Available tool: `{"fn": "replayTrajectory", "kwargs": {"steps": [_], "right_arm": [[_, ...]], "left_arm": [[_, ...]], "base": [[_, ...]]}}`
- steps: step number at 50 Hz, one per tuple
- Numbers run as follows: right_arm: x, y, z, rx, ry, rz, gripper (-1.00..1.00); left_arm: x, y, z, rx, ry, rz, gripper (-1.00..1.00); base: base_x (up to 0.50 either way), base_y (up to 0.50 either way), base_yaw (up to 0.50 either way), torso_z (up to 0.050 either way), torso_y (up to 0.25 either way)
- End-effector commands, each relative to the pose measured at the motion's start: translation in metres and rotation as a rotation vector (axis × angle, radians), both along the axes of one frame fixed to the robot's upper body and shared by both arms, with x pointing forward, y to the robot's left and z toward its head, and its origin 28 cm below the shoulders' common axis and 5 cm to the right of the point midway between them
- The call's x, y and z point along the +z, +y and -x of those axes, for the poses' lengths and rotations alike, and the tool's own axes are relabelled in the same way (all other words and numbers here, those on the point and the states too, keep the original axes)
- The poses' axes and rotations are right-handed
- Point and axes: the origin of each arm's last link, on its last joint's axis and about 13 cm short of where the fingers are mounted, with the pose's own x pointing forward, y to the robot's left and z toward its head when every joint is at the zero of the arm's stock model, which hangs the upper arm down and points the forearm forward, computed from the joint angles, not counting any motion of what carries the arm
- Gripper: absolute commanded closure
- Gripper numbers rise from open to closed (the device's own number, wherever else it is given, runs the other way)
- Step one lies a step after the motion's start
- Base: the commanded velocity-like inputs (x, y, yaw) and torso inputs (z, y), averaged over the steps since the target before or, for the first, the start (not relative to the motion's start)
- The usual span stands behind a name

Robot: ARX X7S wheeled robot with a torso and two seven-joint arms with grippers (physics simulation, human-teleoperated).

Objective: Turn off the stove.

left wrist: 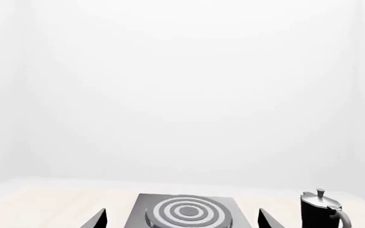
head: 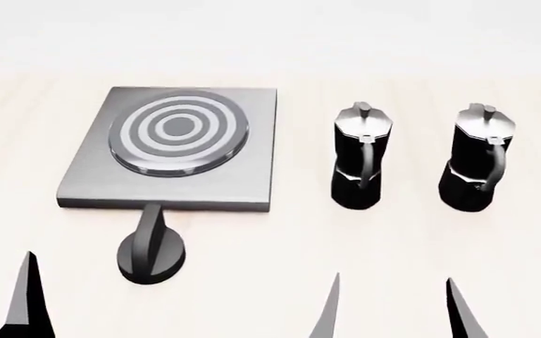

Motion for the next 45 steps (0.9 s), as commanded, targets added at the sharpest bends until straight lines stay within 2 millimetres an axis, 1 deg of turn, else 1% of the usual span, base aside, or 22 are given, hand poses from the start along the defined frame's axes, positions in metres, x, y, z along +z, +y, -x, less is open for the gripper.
{"fn": "replayTrajectory", "kwargs": {"steps": [1,45], "right_arm": [[-0.0001,0.0003,0.0,0.002,0.001,0.001,-1.0],[-0.0009,-0.0001,-0.0005,-0.001,0.0,0.001,-1.0]], "left_arm": [[0.0,0.0,0.0001,-0.002,0.002,0.001,-1.0],[-0.0013,-0.0002,-0.0004,-0.005,0.006,0.001,-1.0]], "base": [[0.19,0.0,0.0,0.0,0.0],[0.19,0.0,0.0,0.0,0.0]]}}
